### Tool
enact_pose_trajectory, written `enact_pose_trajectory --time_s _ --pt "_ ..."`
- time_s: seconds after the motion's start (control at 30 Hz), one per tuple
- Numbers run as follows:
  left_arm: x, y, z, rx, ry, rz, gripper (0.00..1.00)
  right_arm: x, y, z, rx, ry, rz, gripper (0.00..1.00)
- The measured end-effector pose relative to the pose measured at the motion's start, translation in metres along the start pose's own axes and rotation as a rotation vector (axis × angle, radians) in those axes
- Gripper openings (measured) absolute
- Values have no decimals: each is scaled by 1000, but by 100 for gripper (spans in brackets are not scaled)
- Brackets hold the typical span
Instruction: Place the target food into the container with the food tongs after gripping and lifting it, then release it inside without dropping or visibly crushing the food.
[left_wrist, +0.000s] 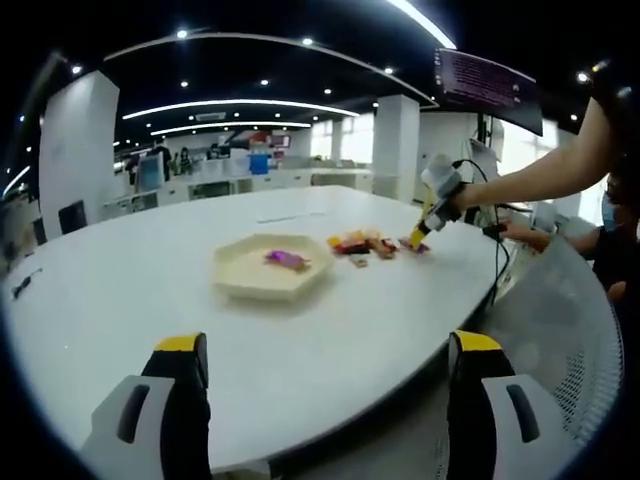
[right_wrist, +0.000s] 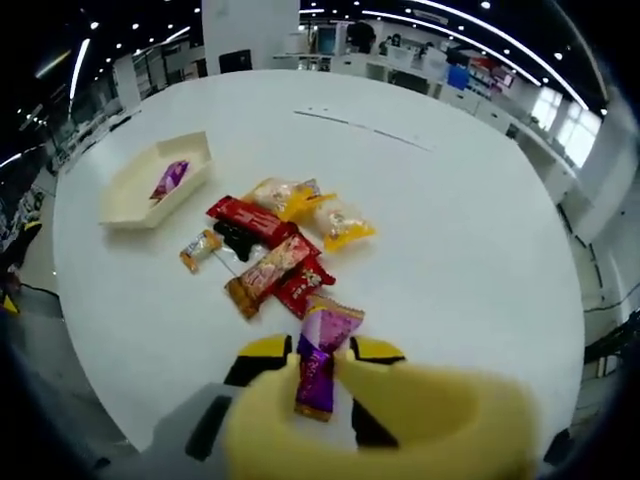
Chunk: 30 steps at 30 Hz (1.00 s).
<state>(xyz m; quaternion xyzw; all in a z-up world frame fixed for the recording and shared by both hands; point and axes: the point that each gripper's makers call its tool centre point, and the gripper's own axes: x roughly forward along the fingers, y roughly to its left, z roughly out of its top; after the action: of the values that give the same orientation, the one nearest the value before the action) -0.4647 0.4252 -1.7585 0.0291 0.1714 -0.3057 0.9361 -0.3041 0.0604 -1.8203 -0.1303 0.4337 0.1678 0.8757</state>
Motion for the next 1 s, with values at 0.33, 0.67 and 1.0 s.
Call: enact_pose_trajectory --time_s 0.33,0.67,1.0 --pt "0 0 6 -19 -33 -6 99 -24 -6 23 0 -36 -20 22" --pt "0 -1 8 -17 -55 -12 99 -35 7 45 -12 -71 -9 22" --pt "-1 -3 9 -25 -66 -22 99 -39 30 72 -38 -95 17 22"
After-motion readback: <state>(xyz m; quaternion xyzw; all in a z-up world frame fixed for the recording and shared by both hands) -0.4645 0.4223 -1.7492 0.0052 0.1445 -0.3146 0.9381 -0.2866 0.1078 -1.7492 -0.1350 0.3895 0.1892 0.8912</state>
